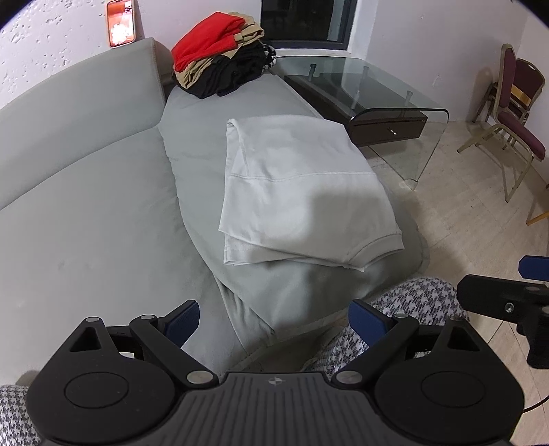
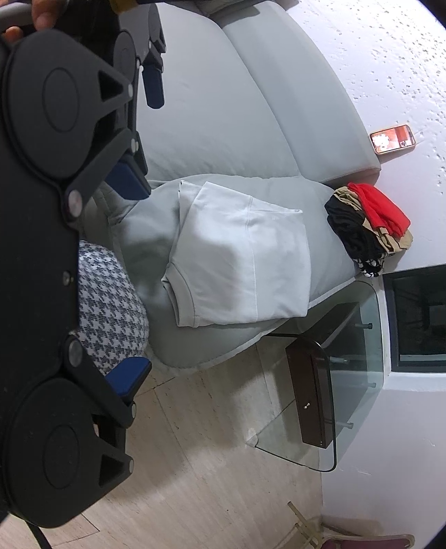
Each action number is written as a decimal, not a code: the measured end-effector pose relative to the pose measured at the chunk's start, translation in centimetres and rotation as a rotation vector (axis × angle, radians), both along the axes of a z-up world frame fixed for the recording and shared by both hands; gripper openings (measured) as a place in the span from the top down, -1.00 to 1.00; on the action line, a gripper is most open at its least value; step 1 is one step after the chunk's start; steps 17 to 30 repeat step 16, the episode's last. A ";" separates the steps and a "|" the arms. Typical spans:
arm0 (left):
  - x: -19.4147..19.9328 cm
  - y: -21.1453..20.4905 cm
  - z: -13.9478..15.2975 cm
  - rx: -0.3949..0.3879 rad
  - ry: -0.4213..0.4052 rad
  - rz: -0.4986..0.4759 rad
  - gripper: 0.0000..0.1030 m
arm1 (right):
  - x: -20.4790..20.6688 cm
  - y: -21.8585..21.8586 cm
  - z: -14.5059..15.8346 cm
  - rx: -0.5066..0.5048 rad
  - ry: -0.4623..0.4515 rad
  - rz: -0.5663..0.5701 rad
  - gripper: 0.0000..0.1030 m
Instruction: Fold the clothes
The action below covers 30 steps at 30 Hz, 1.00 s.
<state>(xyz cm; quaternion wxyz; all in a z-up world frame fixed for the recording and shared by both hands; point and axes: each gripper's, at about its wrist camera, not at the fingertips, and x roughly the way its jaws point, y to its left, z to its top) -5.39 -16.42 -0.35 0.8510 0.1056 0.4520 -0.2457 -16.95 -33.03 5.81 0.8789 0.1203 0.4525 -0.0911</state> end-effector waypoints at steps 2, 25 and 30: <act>-0.1 -0.1 0.0 0.004 -0.006 -0.004 -0.83 | 0.1 0.0 0.0 0.000 0.001 0.002 -0.92; -0.2 0.0 -0.4 -0.009 -0.022 0.003 -0.85 | 0.4 0.0 -0.5 0.008 0.010 -0.001 -0.93; -0.2 0.0 -0.4 -0.009 -0.022 0.003 -0.85 | 0.4 0.0 -0.5 0.008 0.010 -0.001 -0.93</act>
